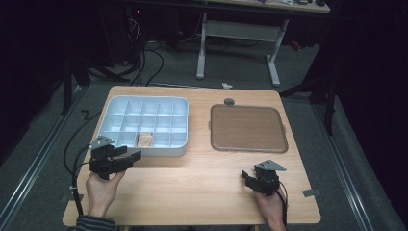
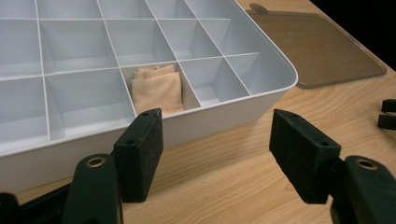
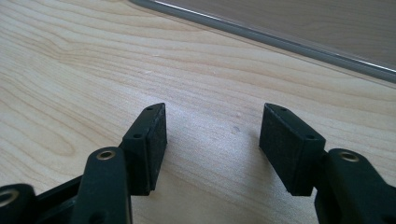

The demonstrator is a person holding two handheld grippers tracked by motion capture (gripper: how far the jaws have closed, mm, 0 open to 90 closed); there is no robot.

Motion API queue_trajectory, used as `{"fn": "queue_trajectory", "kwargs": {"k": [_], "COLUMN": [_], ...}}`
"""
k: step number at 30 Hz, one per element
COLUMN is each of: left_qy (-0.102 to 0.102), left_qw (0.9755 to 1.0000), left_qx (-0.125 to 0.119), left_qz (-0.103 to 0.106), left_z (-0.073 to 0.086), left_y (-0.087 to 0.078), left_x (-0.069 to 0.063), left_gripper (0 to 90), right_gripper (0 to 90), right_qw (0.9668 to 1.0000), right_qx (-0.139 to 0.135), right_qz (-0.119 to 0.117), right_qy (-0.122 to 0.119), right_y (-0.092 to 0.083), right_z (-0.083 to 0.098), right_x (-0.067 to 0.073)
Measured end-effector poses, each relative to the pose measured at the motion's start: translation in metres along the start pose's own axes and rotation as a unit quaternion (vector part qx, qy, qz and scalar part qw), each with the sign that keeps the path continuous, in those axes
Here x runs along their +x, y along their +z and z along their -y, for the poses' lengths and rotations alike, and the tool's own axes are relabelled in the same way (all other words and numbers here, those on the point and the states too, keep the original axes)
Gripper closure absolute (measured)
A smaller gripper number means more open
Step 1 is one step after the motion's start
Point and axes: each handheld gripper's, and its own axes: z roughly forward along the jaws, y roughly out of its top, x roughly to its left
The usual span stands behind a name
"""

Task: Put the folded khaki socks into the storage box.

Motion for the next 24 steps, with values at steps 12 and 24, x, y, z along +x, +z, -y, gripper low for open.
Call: {"fn": "queue_trajectory", "kwargs": {"k": [12, 24], "left_qy": [-0.011, -0.019], "left_qw": [0.9999, 0.9997], "left_qx": [-0.003, -0.004], "left_qz": [0.010, 0.015], "left_z": [0.011, 0.021], "left_y": [0.001, 0.003], "left_x": [0.002, 0.004], "left_gripper": [35.2, 35.0], "right_gripper": [41.5, 41.5], "right_qw": [1.0000, 1.0000], "right_qx": [0.000, 0.000], "right_qz": [0.000, 0.001], "right_qy": [0.000, -0.001], "right_y": [0.000, 0.000], "right_z": [0.000, 0.000], "right_x": [0.000, 0.000]}}
